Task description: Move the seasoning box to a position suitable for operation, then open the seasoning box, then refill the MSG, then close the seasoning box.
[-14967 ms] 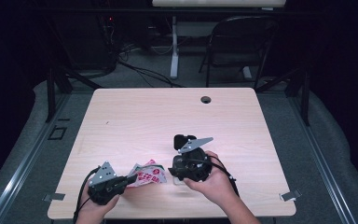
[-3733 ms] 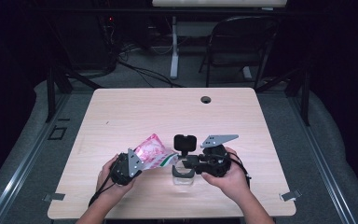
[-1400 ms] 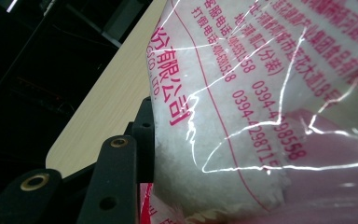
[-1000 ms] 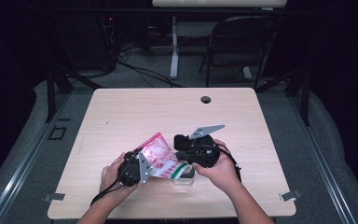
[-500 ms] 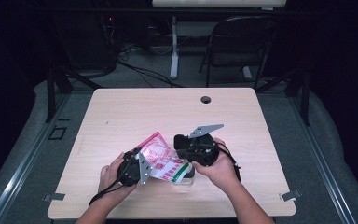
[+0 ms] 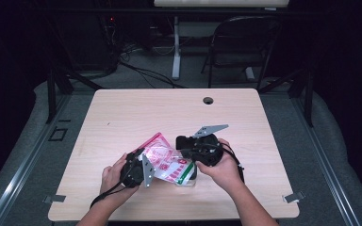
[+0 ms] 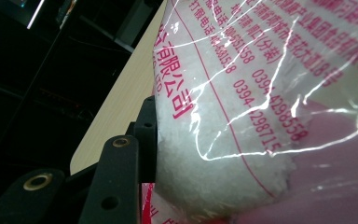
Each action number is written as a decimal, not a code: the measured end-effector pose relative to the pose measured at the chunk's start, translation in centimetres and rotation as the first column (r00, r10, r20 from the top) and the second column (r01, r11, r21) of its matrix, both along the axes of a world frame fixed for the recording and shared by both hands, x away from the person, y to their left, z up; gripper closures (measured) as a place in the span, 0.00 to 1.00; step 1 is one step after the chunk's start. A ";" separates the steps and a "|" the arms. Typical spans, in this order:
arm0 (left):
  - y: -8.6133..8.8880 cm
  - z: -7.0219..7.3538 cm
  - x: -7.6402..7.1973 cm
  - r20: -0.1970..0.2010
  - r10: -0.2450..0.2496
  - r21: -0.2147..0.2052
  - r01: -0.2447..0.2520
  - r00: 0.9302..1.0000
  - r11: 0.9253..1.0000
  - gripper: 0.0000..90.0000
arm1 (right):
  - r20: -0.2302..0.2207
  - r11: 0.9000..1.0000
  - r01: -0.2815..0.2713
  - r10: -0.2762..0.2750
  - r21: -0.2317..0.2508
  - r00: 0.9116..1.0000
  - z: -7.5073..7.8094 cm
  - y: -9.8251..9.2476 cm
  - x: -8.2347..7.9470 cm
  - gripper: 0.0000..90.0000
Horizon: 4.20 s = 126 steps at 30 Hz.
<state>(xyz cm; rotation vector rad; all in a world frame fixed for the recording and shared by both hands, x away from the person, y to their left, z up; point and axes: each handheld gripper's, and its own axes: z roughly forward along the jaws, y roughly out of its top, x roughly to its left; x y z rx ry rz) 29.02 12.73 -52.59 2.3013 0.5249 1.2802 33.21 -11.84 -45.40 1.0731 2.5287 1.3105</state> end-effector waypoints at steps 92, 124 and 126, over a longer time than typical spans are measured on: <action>-1.5 0.9 -1.0 0.180 -0.023 0.263 -0.026 0.983 0.964 0.69 | -0.037 0.999 0.020 -0.019 0.037 0.999 -1.7 -1.0 0.6 1.00; -1.9 1.4 -1.4 0.236 -0.049 0.332 -0.033 0.970 0.943 0.69 | -0.029 0.999 0.021 -0.020 0.034 0.999 -1.7 -1.1 0.4 1.00; -1.9 1.5 -1.4 0.242 -0.052 0.338 -0.034 0.969 0.941 0.69 | -0.030 0.999 0.021 -0.019 0.035 0.999 -1.8 -1.1 0.4 1.00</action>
